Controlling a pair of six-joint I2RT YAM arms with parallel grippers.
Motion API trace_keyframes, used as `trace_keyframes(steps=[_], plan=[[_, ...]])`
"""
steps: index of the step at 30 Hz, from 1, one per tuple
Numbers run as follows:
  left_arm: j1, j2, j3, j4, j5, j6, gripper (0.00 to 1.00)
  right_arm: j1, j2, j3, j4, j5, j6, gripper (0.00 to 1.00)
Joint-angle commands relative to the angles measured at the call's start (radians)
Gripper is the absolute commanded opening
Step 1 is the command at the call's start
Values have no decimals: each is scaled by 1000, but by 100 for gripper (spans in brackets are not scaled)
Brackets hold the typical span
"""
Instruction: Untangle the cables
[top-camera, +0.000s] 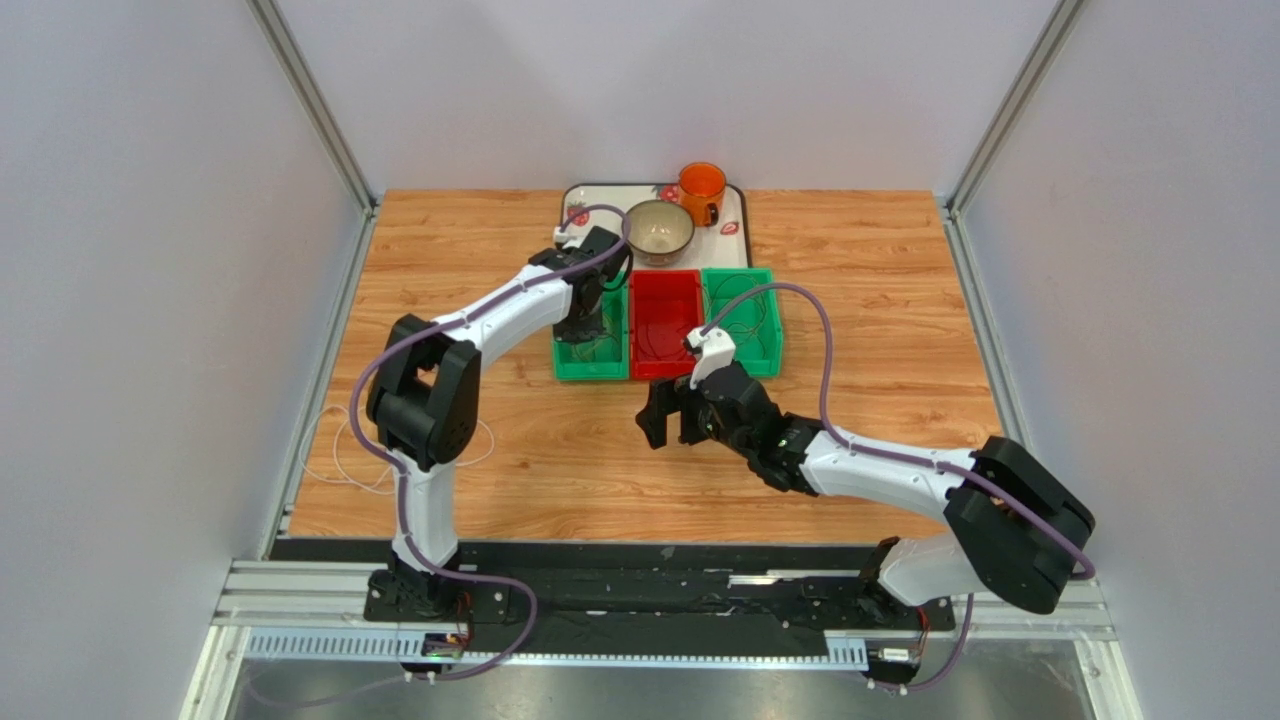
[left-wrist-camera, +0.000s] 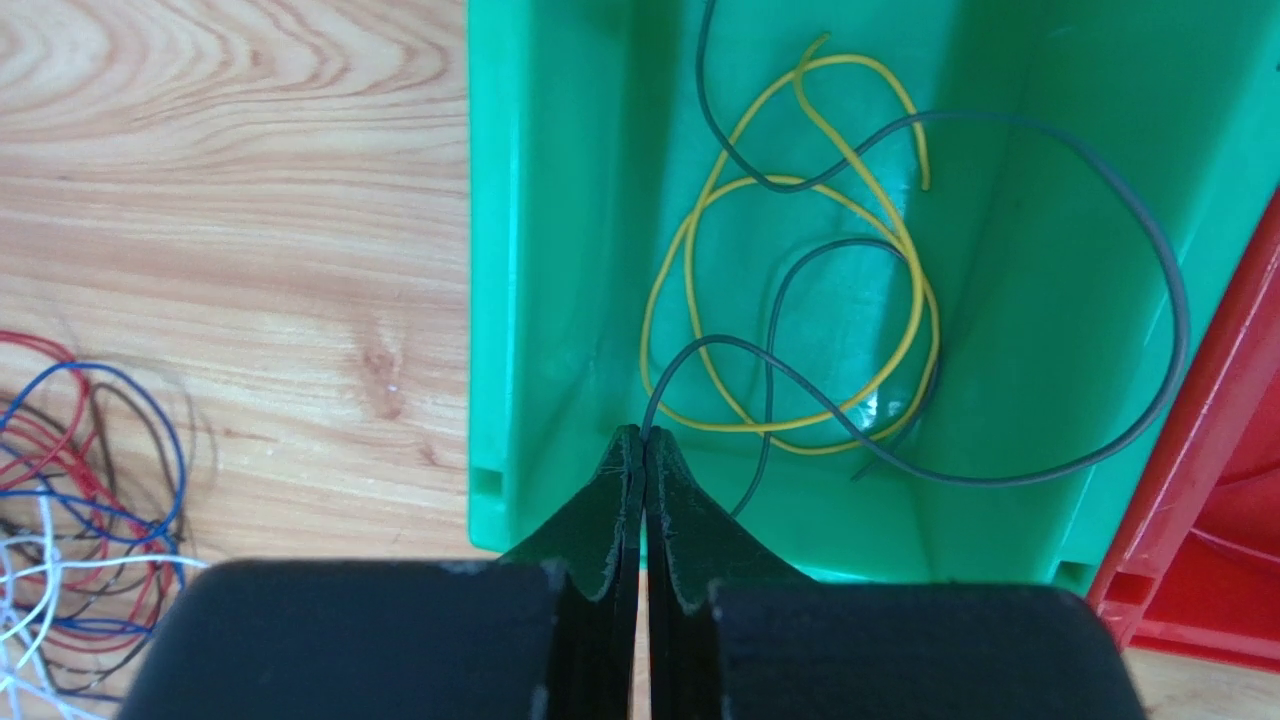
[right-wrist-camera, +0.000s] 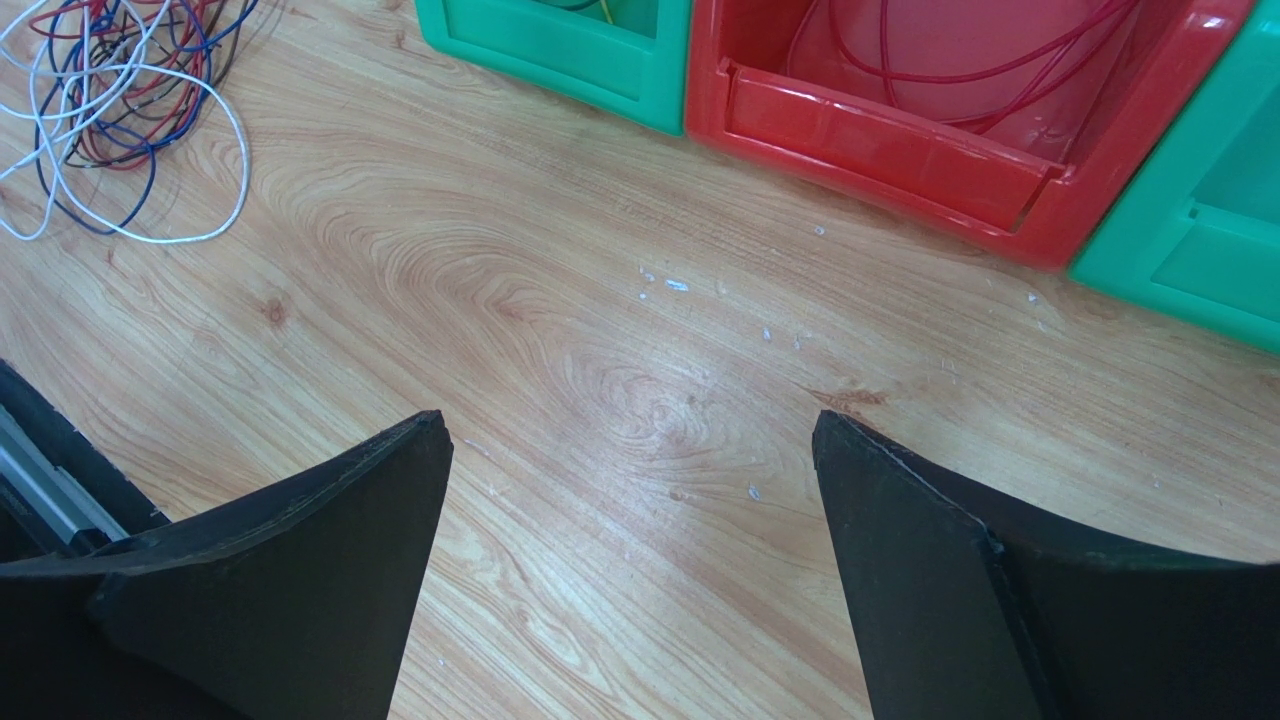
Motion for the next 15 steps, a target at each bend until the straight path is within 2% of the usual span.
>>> trace_keyframes(steps=[1, 4, 5, 6, 7, 8, 10, 15], plan=[[-4, -25, 73, -61, -46, -23, 3, 2, -7, 39, 22, 17, 3, 96], [-4, -35, 81, -79, -37, -17, 14, 2, -7, 39, 22, 19, 3, 96], [-4, -35, 84, -82, -28, -16, 14, 2, -7, 39, 22, 19, 3, 96], [-4, -35, 87, -89, -25, -13, 25, 4, -7, 39, 22, 19, 1, 96], [-4, -33, 89, -90, -22, -11, 31, 2, -6, 39, 22, 19, 4, 96], [-6, -35, 89, -90, -19, -10, 42, 2, -6, 39, 22, 19, 4, 96], [-9, -41, 82, -87, -22, -8, 52, 2, -7, 39, 20, 19, 4, 96], [-23, -79, 79, -61, 7, 21, 58, 4, -6, 39, 22, 20, 4, 96]])
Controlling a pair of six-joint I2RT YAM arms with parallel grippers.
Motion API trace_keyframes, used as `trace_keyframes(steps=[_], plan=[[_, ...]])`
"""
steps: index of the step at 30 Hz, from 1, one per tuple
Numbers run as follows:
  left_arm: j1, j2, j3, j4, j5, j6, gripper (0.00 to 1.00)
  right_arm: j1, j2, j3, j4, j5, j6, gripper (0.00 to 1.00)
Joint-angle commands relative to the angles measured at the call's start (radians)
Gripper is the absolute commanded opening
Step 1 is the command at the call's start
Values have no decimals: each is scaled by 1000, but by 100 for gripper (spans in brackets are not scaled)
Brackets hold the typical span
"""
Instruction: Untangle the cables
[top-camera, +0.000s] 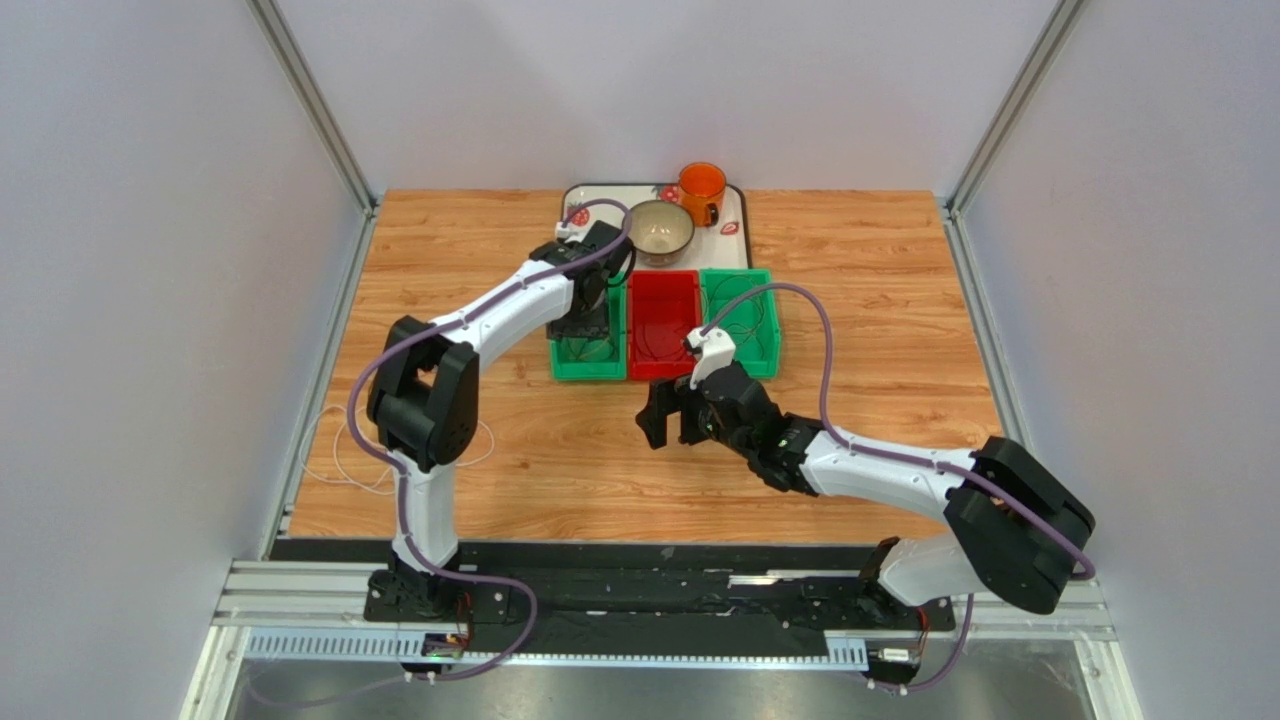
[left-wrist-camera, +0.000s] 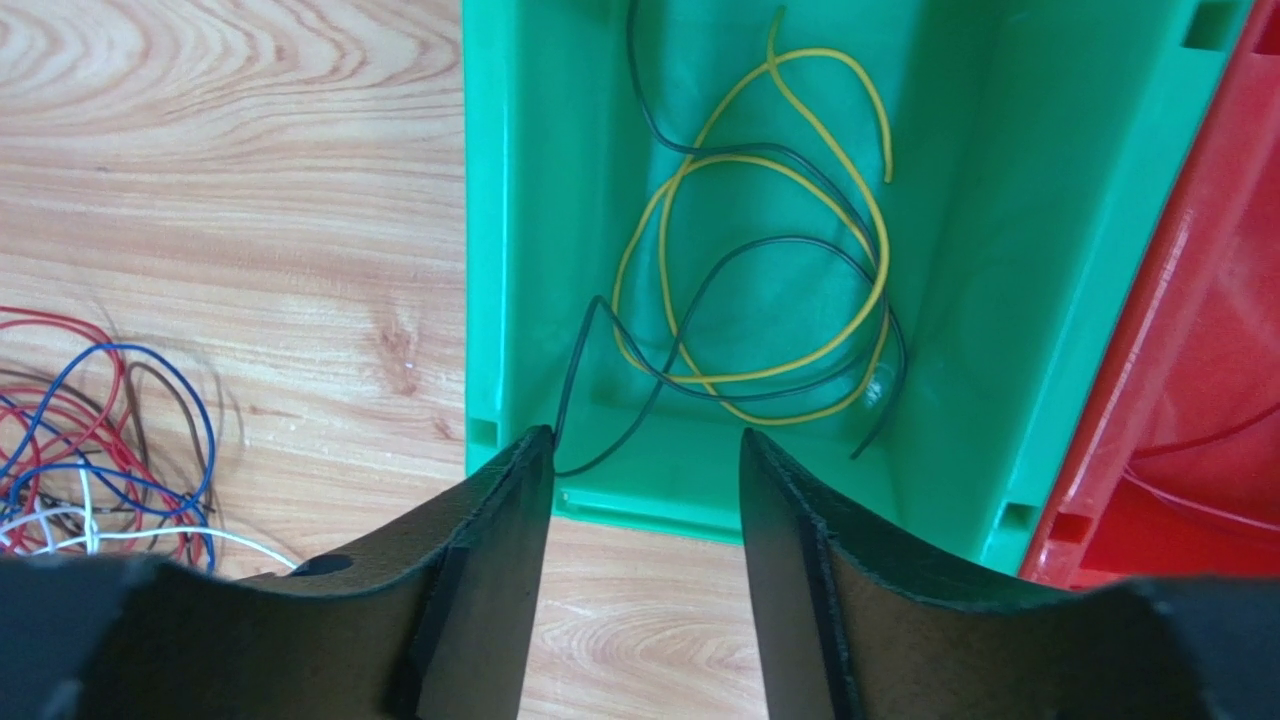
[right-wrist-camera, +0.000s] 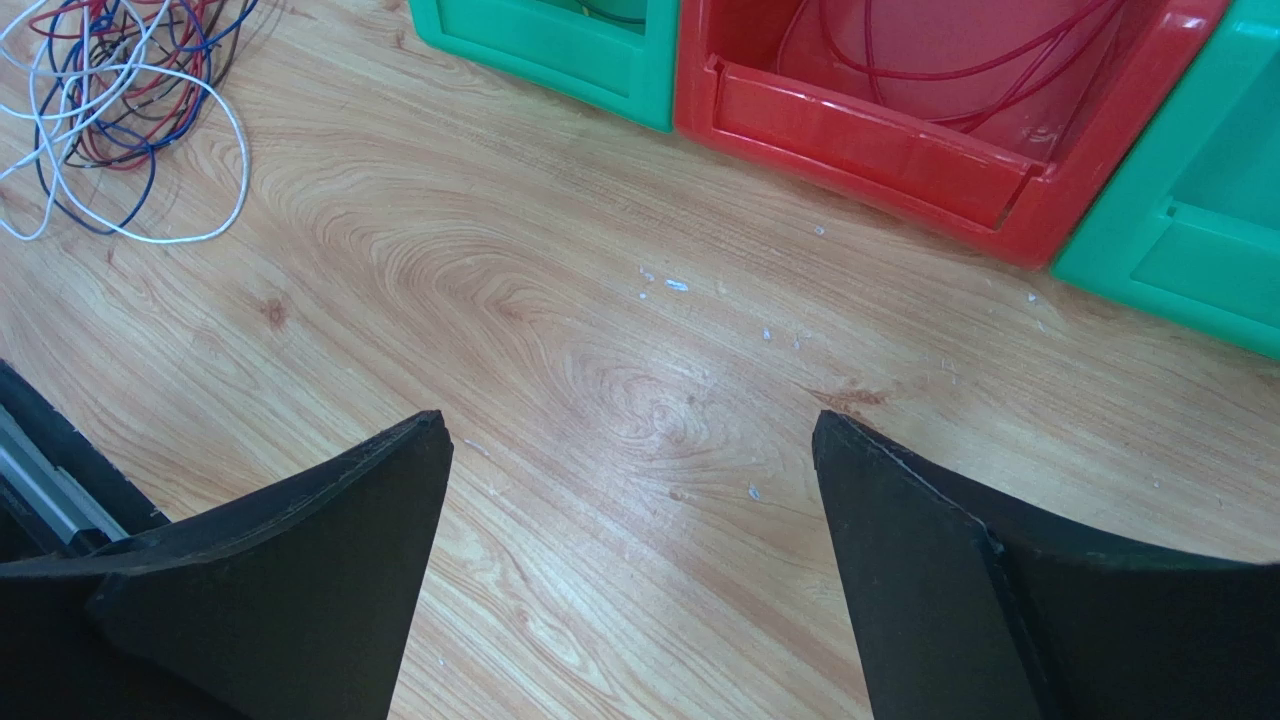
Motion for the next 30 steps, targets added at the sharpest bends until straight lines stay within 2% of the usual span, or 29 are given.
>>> trace_keyframes(steps=[1, 11, 16, 21, 25, 26, 27, 28, 30], plan=[[-16, -85, 27, 12, 16, 25, 59, 2, -7, 39, 22, 20, 3, 96], [-24, -183, 30, 20, 80, 61, 59, 2, -7, 39, 22, 20, 4, 96], [-24, -268, 39, -37, 45, 115, 54, 2, -9, 38, 22, 21, 3, 95], [-22, -376, 21, -98, 2, 176, 53, 2, -21, 24, 35, 18, -1, 95], [-24, -542, -28, -156, -88, 221, 50, 4, -23, 24, 37, 11, -5, 95], [-22, -583, -83, -153, -107, 227, 52, 2, -21, 24, 35, 8, -5, 95], [-24, -676, -123, -143, -146, 232, 58, 2, -21, 25, 34, 9, -4, 95], [-22, -729, -219, -96, -176, 254, 61, 2, -19, 27, 31, 8, -5, 95], [-22, -883, -311, -71, -181, 274, 65, 2, -19, 27, 31, 7, -5, 95]])
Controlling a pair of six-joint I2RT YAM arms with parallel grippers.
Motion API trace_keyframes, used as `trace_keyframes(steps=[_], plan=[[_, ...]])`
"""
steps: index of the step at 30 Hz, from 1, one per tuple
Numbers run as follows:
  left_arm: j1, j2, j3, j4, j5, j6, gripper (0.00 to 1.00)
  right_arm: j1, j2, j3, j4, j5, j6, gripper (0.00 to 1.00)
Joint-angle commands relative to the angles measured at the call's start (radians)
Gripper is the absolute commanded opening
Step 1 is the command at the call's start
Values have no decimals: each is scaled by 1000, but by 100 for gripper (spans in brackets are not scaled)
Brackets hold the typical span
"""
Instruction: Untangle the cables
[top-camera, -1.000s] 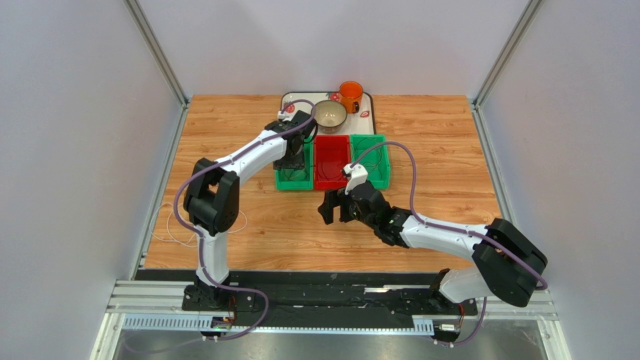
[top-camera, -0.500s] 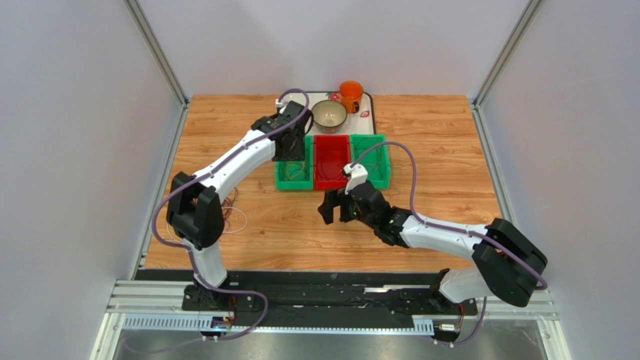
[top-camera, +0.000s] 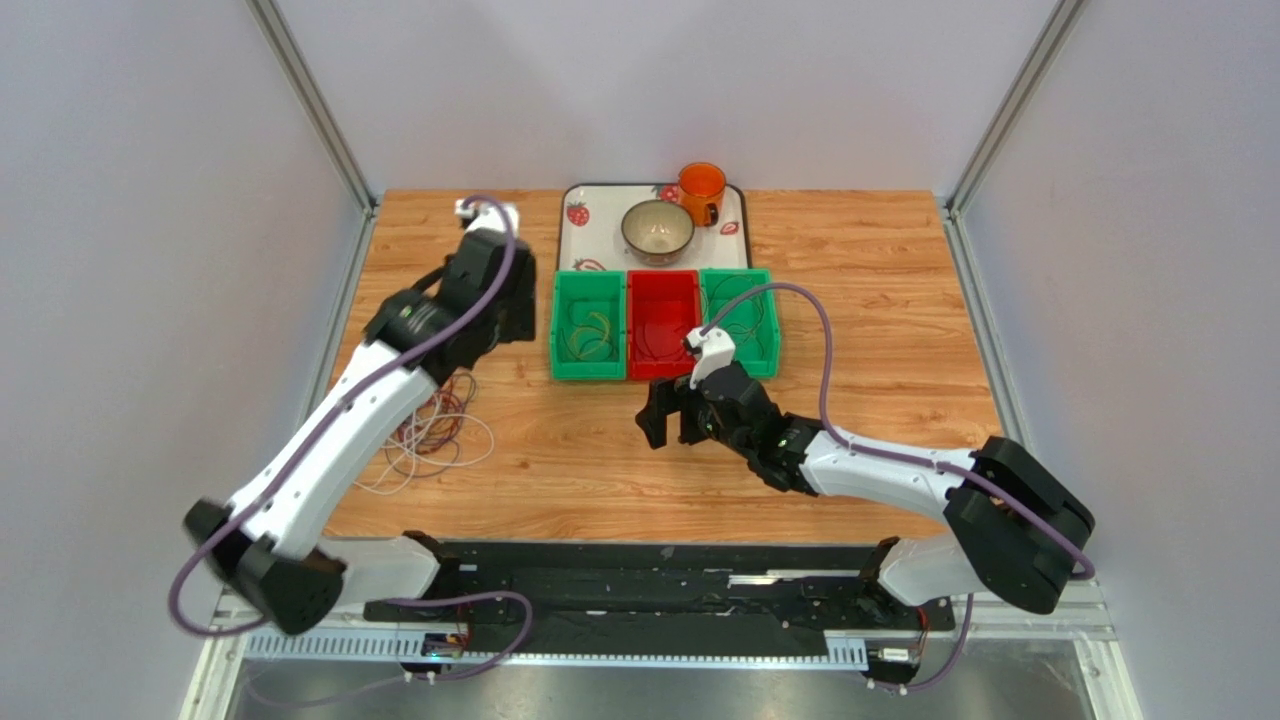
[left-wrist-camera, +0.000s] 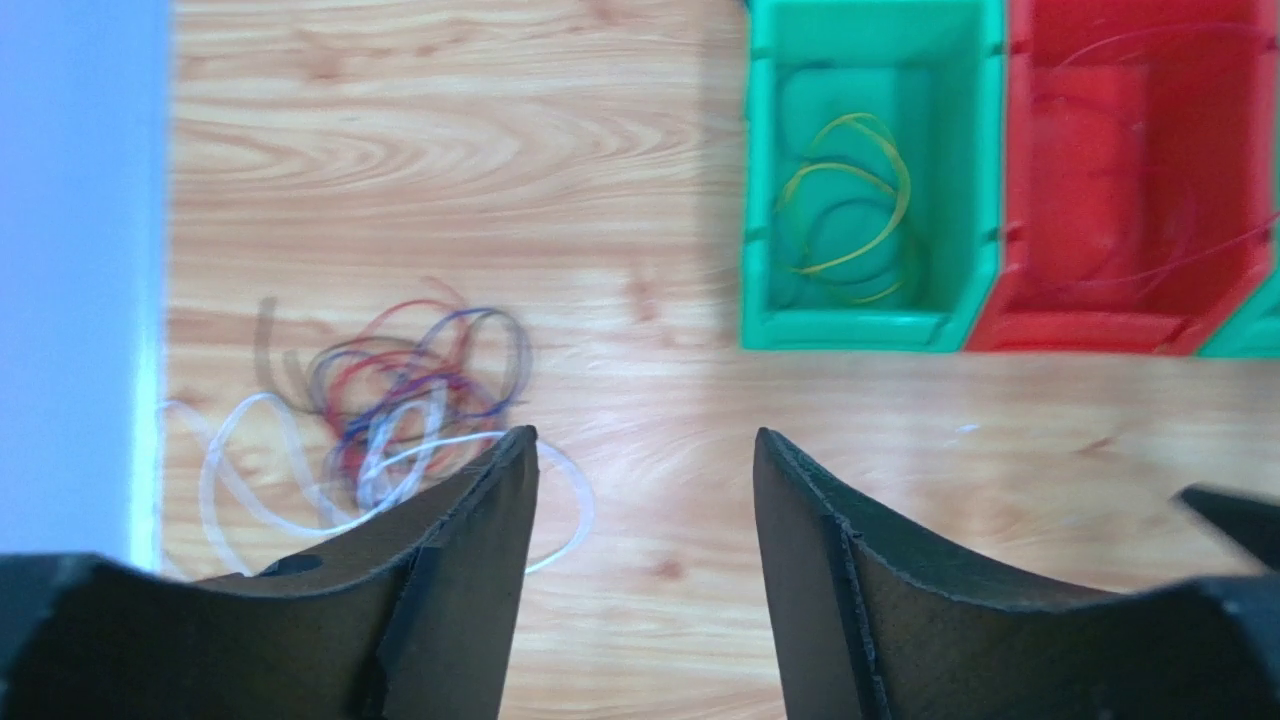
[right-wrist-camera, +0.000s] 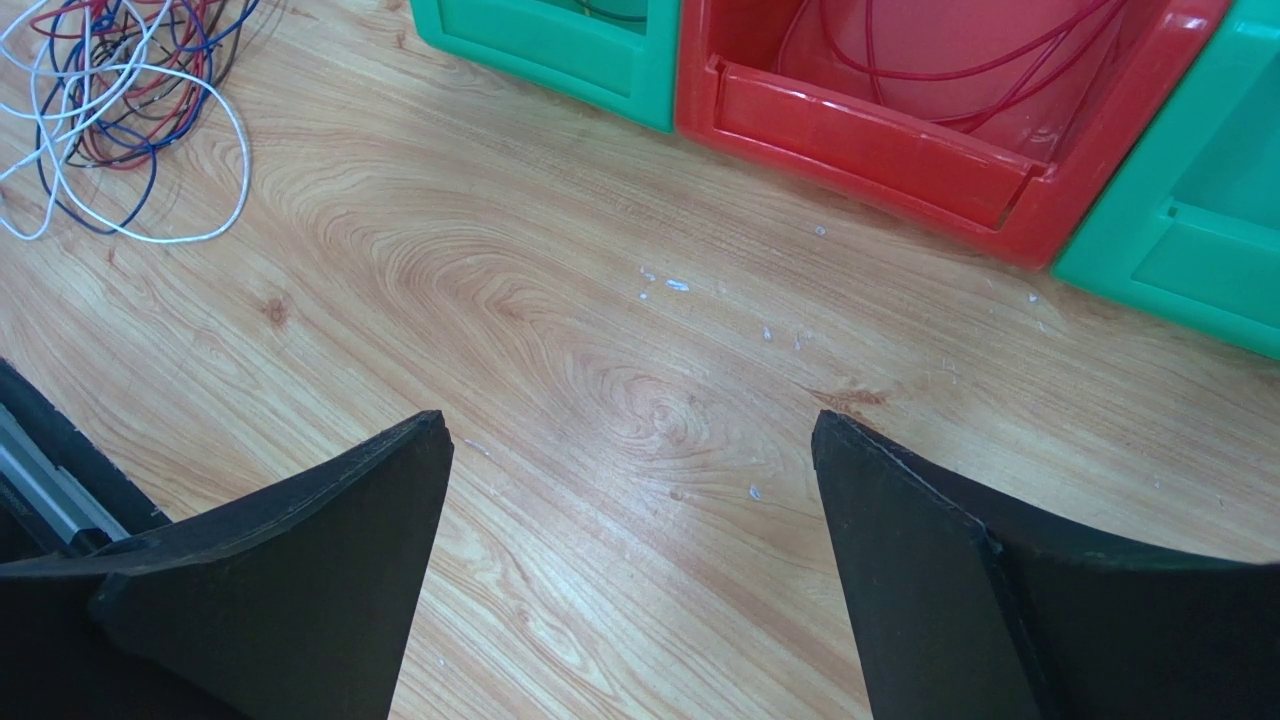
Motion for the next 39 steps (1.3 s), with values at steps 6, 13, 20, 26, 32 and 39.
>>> trace_keyframes(steps=[6, 13, 20, 26, 32, 39], plan=[[4, -501, -299, -79, -85, 59, 93, 8, -14, 27, 38, 10, -3, 95], [5, -650, -337, -188, -62, -44, 98, 54, 59, 126, -49, 4, -48, 95], [7, -780, -425, -125, -63, -88, 99, 85, 315, 427, -242, -130, -52, 93], [7, -819, -442, -105, -68, -85, 87, 145, 551, 798, -390, -211, -46, 93], [5, -799, -427, -166, -193, -166, 94, 151, 731, 1102, -505, -251, -77, 92], [89, -563, -359, -233, -148, -309, 99, 133, 679, 1029, -507, -72, -108, 94]])
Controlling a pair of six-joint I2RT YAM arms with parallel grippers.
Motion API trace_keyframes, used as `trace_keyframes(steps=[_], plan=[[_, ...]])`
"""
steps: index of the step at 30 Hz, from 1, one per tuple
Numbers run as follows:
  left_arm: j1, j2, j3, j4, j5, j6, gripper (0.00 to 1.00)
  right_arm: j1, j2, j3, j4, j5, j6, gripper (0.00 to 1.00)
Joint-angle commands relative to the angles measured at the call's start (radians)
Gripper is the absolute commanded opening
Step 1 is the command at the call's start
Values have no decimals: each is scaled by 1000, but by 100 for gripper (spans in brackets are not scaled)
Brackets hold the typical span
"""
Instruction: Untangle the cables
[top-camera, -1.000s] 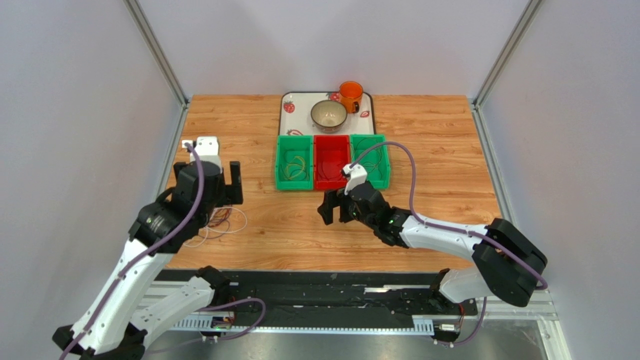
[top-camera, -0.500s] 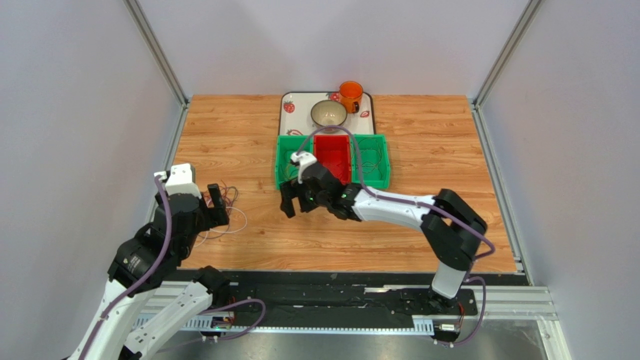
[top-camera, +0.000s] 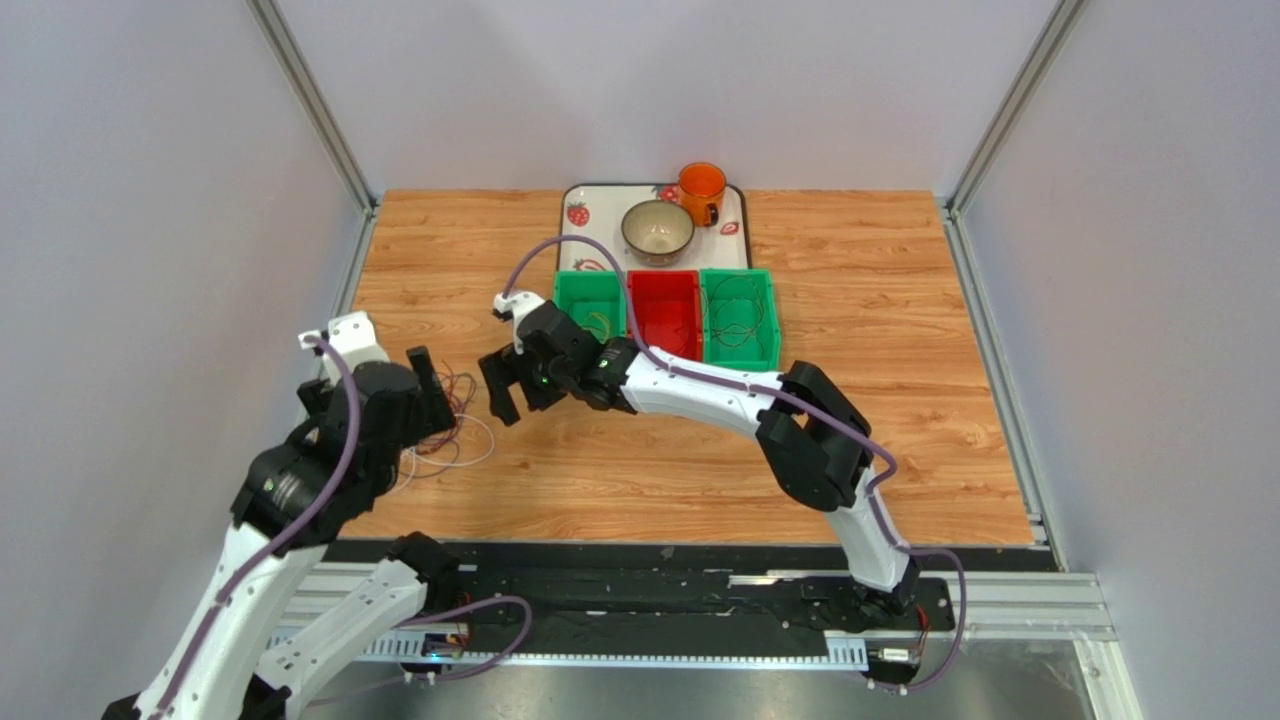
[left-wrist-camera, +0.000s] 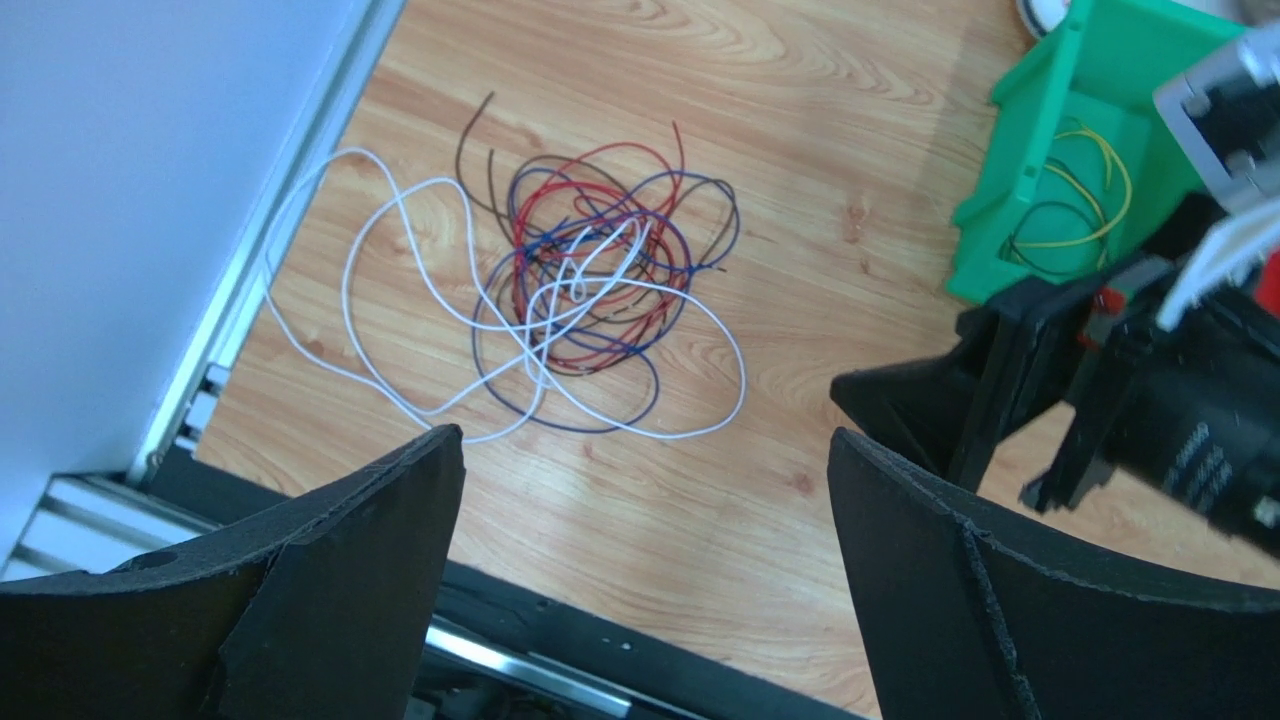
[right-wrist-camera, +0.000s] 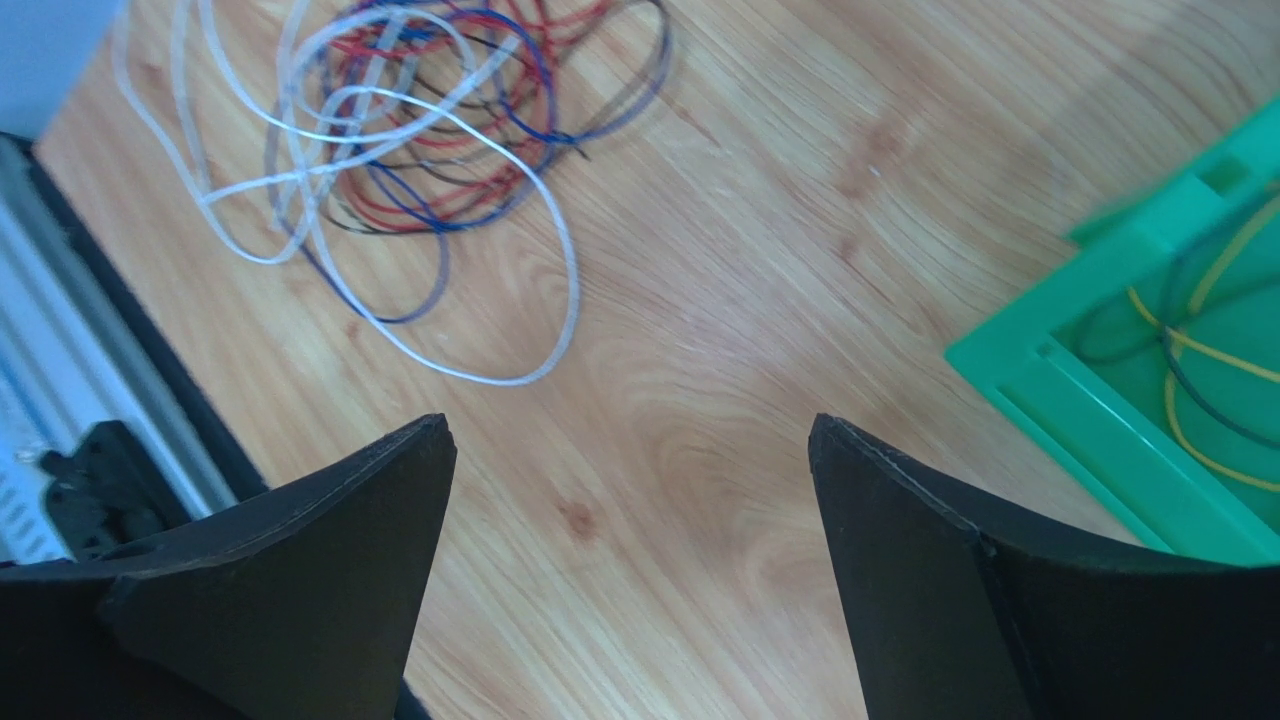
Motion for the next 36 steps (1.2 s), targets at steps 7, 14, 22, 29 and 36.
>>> trace_keyframes(steps=[7, 14, 22, 29, 36], plan=[[385, 311, -208, 328, 307, -125, 99, -33, -451, -481, -25, 243, 45, 97], [566, 565, -292, 566, 436, -163, 99, -33, -749, -783, 0, 303, 76, 99], [611, 799, -159, 566, 270, -180, 99, -38, -803, -923, 73, 340, 34, 99], [649, 977, -55, 597, 313, -150, 91, -40, -820, -980, 158, 342, 33, 98], [652, 1093, 53, 526, 399, -114, 46, -38, -882, -1036, 208, 340, 33, 97]])
